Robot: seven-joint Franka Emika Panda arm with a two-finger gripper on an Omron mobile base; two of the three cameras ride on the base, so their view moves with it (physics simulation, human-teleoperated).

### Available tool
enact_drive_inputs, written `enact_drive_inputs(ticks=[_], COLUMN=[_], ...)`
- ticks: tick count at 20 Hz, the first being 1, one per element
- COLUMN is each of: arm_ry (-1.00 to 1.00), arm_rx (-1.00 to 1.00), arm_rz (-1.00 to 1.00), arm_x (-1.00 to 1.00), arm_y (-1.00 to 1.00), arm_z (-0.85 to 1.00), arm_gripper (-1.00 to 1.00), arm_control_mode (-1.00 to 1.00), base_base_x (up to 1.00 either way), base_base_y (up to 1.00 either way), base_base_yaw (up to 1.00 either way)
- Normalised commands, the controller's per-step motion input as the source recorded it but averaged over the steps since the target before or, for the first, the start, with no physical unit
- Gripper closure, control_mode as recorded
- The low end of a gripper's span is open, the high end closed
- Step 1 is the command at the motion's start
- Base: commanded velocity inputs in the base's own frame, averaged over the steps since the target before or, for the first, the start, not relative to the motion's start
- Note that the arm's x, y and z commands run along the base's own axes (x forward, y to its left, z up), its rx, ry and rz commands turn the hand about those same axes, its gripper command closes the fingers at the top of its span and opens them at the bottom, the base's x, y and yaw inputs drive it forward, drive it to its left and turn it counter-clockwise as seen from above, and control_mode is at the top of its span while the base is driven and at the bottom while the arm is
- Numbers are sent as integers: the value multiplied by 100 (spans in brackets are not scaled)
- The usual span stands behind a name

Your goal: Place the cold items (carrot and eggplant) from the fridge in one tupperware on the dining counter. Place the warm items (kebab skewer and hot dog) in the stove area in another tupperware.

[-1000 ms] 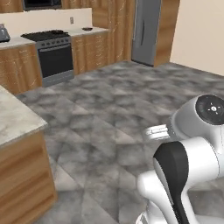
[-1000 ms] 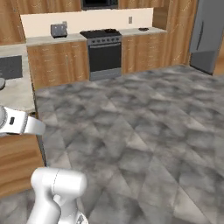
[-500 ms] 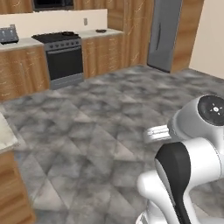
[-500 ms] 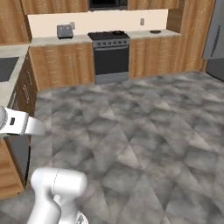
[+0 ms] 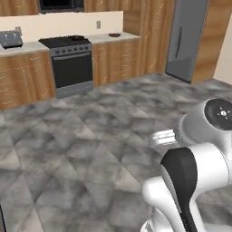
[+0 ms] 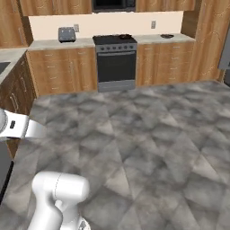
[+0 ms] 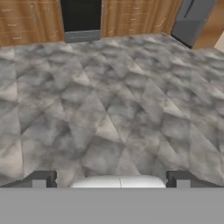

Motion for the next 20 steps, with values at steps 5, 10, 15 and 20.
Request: enact_drive_inputs(ticks=[5,10,15,20], arm_ry=[0,0,0,0], arm_rx=[0,0,0,0], arm_rz=[0,0,0,0], arm_x=[0,0,0,0], arm_y=[0,0,0,0], arm_z=[0,0,0,0], arm_gripper=[-100,-100,-100,-100], arm_control_mode=[100,100,100,100], base_base_x=[99,98,95,91], base_base_y=[-53,-54,-55,-56], base_base_yaw=[26,29,31,30])
